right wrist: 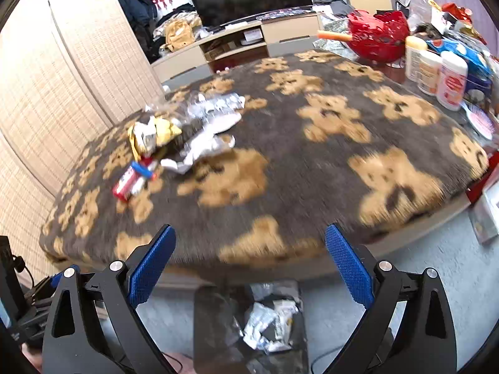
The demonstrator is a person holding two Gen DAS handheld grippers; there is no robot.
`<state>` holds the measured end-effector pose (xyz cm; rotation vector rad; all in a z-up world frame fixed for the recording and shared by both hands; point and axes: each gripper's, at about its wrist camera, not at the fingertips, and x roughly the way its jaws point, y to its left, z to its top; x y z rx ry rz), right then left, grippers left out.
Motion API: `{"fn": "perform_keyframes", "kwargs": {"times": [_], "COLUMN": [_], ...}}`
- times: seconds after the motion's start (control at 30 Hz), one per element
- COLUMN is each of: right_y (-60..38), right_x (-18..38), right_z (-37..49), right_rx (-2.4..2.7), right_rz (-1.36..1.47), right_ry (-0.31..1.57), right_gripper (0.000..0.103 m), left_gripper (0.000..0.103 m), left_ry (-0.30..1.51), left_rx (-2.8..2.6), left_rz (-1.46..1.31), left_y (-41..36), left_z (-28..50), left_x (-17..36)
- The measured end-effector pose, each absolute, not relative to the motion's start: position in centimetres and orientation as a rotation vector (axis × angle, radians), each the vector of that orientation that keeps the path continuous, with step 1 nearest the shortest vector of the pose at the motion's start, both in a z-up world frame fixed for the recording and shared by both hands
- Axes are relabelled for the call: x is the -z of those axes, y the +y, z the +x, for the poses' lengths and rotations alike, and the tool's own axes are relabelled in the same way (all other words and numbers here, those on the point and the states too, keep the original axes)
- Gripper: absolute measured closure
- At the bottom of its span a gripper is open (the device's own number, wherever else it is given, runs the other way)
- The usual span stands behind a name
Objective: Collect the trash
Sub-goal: 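Move back to the table and grasp the red Skittles tube with the left gripper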
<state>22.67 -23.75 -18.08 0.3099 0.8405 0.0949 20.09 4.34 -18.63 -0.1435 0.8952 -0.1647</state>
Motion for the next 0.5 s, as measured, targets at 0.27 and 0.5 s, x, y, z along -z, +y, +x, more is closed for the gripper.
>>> {"fn": "perform_keyframes", "kwargs": {"times": [0.27, 0.5], "right_y": [-21.4, -18.8], "right_x": [18.1, 18.8], "right_z": [27.5, 31.2], "right_rx": [-0.129, -0.157], "right_rz": [0.315, 0.286], "right_ry": [0.834, 0.838], "right_gripper": [0.006, 0.006], "left_gripper": [0.018, 0.022], "left_ry": [0.854, 0.867], "left_rx": [0.141, 0.148], "left_rz": [-0.112, -0.109], "left_y": [5.4, 5.7], "left_z": [24.8, 28.9], "left_x": [17.6, 18.5]}}
